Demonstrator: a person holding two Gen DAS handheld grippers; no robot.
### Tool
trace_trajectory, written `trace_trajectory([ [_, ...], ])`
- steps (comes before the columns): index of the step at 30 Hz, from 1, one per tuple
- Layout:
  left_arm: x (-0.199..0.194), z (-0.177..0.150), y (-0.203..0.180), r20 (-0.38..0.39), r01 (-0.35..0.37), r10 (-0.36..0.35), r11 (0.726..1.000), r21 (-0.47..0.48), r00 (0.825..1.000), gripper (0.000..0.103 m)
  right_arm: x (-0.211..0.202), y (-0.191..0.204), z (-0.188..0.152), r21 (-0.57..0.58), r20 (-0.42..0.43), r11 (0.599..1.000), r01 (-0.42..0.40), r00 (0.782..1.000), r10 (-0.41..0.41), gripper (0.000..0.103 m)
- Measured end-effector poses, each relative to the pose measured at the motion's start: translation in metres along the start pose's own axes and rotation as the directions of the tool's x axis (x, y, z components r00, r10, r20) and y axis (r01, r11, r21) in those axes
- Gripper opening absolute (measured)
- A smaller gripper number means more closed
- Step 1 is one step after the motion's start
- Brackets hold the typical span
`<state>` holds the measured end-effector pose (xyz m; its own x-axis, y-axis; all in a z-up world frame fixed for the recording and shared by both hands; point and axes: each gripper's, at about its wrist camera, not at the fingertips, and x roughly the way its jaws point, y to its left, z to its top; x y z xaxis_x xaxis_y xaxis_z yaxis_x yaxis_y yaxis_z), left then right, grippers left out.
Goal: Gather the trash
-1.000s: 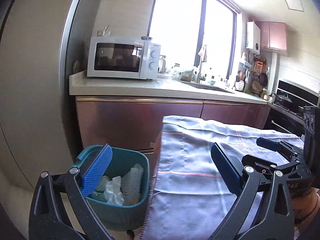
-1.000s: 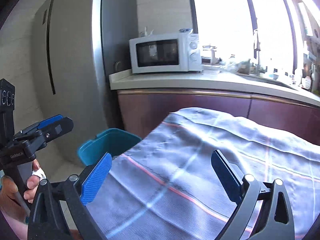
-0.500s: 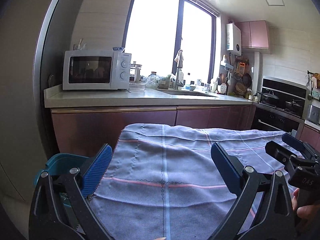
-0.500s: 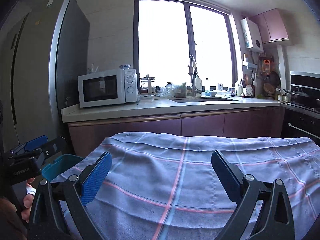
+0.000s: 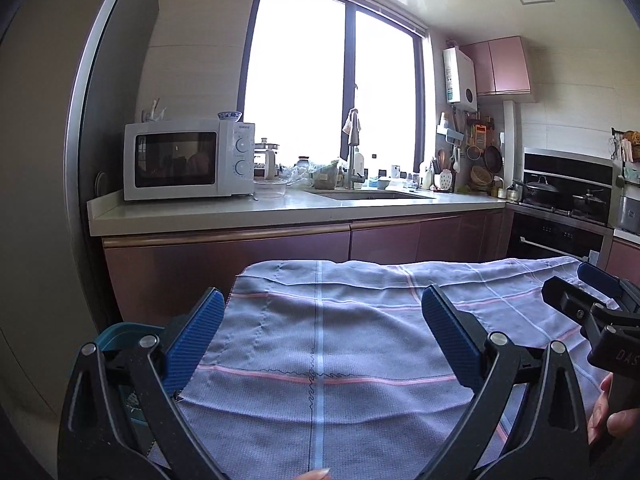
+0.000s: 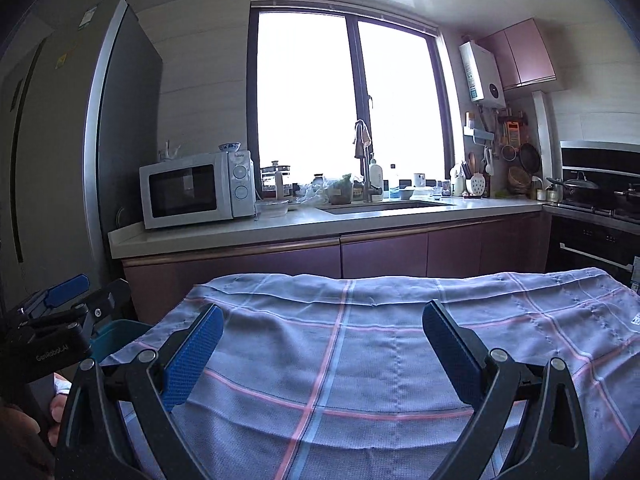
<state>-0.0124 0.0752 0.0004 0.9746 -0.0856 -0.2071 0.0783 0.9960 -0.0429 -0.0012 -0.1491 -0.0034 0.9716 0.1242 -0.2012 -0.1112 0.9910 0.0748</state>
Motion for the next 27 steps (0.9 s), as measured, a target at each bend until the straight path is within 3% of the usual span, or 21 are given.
trace_trajectory([
  [27,-0.0064,0.0029,-0.0095,0.028,-0.012,0.011,1.000,0.018,1.000,0.097,-0.0009,-0.0027,-0.0005,0.010,0.003,1.000,0.015,1.000,-0.015,0.096],
])
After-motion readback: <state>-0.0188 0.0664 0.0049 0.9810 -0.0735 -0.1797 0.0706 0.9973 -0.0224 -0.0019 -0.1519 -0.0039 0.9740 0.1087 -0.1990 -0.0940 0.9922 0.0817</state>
